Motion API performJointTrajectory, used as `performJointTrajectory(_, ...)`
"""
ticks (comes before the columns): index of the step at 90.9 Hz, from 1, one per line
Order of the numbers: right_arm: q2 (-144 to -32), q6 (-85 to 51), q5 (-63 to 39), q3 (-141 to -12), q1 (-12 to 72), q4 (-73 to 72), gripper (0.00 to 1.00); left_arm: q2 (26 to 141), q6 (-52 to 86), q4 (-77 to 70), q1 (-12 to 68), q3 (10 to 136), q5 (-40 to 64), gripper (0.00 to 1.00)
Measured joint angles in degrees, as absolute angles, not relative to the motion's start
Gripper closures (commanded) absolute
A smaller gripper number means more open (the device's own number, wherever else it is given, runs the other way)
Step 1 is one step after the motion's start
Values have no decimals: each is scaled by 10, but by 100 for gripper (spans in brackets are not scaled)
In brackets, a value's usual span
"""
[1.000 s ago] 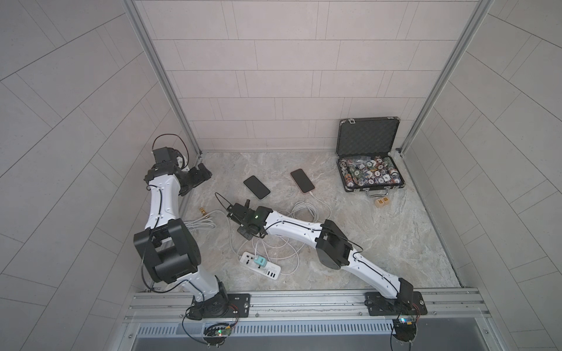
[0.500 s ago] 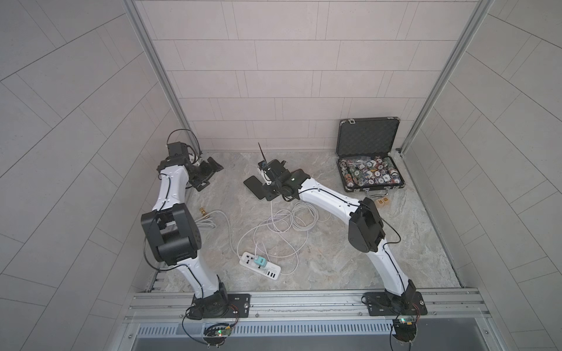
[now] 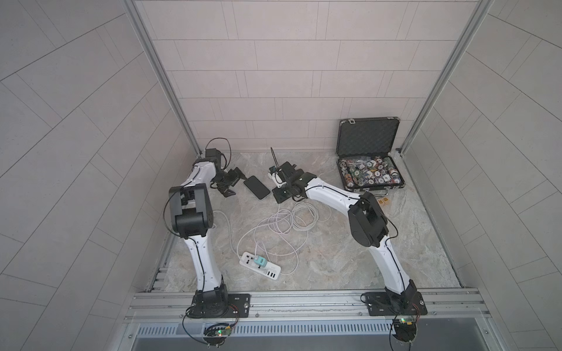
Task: Plug the charging cable into the phone
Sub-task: Pick up the phone at the center of the board.
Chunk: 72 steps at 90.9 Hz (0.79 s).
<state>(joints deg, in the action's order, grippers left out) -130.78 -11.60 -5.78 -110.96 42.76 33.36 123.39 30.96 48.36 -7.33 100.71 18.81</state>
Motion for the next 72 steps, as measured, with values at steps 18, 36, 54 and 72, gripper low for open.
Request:
performJointTrajectory(18, -1285, -108, -49, -1037, 415, 317, 100, 1349, 329, 593, -7, 1218, 126, 4)
performJointTrajectory(36, -1254, -108, -47, -990, 415, 300, 100, 1433, 352, 661, 29, 1306, 75, 0)
performJointTrajectory(54, -1233, -114, -52, -972, 415, 289, 100, 1453, 367, 695, 29, 1322, 29, 0)
performJointTrajectory(72, -1230, -118, -74, -971, 415, 282, 100, 1466, 371, 712, 29, 1343, 15, 1)
